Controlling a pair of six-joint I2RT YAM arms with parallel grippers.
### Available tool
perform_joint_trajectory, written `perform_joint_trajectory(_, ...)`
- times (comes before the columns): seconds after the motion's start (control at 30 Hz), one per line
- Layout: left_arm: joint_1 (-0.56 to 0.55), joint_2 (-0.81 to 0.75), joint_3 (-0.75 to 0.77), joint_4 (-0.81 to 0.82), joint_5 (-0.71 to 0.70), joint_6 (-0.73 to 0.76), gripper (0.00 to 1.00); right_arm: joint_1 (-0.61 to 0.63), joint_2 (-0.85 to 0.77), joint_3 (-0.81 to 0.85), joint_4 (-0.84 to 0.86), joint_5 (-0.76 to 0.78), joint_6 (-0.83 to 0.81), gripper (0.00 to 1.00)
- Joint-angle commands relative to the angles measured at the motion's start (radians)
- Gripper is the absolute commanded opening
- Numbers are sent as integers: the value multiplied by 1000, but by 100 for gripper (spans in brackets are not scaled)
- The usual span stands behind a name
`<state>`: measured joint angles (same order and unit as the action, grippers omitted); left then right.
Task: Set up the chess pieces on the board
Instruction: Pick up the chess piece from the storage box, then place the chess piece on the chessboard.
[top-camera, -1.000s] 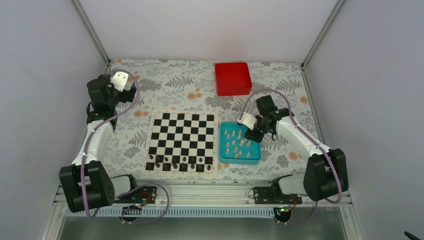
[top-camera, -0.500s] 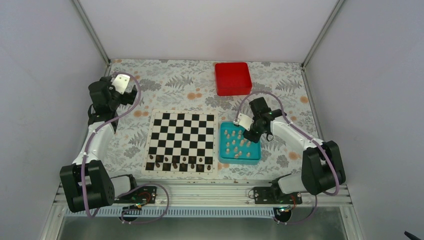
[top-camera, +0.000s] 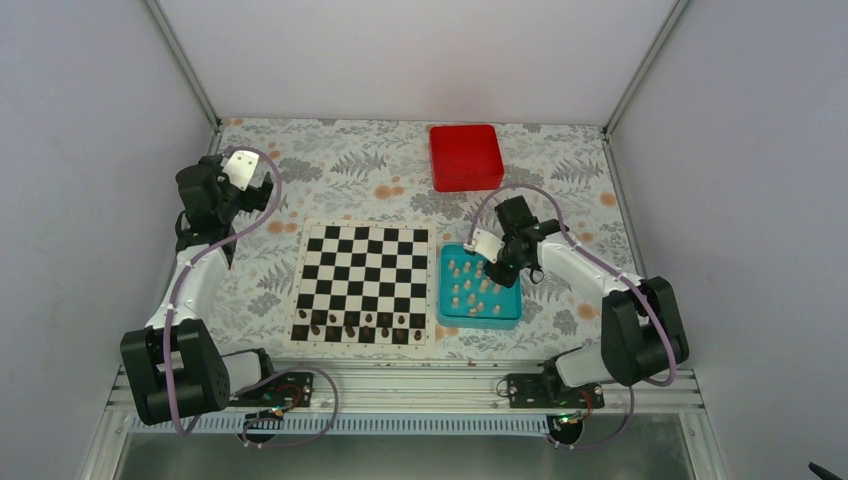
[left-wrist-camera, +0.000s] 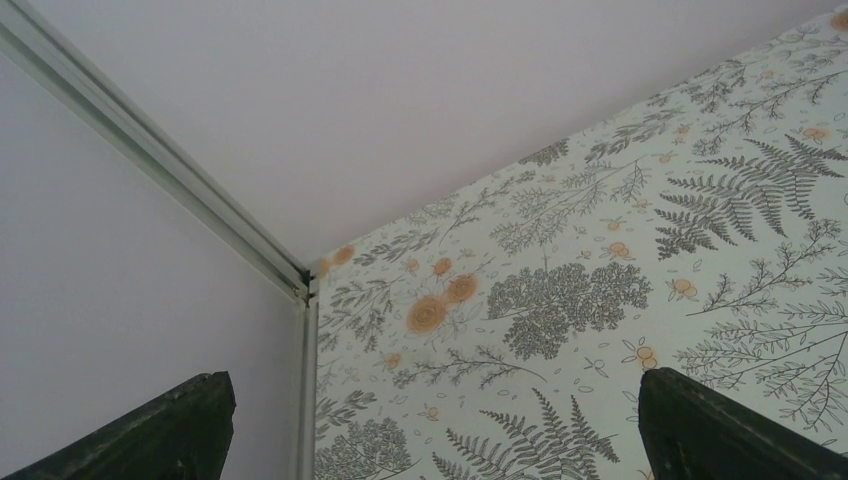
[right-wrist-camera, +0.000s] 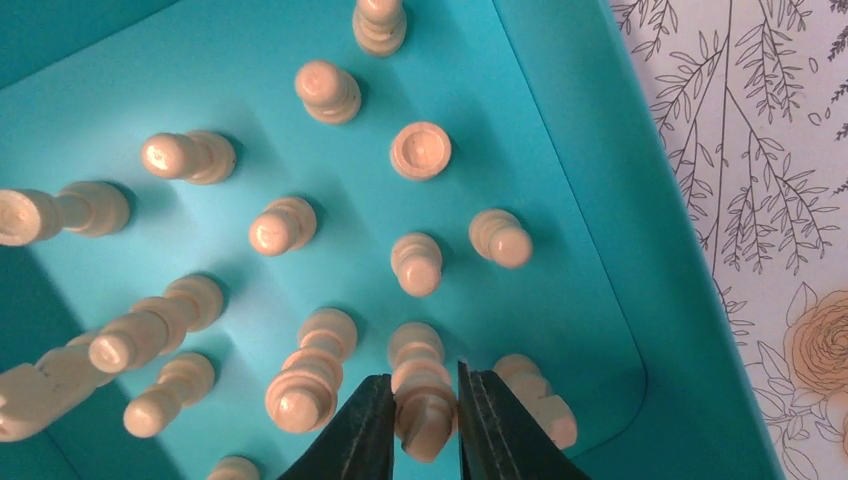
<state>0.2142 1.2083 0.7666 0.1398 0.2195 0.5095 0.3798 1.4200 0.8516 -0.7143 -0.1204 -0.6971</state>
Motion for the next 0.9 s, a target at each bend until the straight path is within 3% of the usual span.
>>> perform_joint_trajectory(0.0, 8, 2, -10, 24, 29, 11, 100, 10, 20, -24, 30, 10, 13, 16)
perform_joint_trajectory(0.23, 10, 5, -12, 26, 38, 14, 100, 11, -6, 3, -18, 19, 11, 4)
perform_joint_trajectory(0.57, 13, 9, -8, 34, 42, 8, 100, 14, -63, 207, -200, -6, 3, 4)
perform_joint_trajectory(0.87, 23, 21, 25, 38, 48, -5, 100, 96, 137, 546, -261, -25, -10, 4)
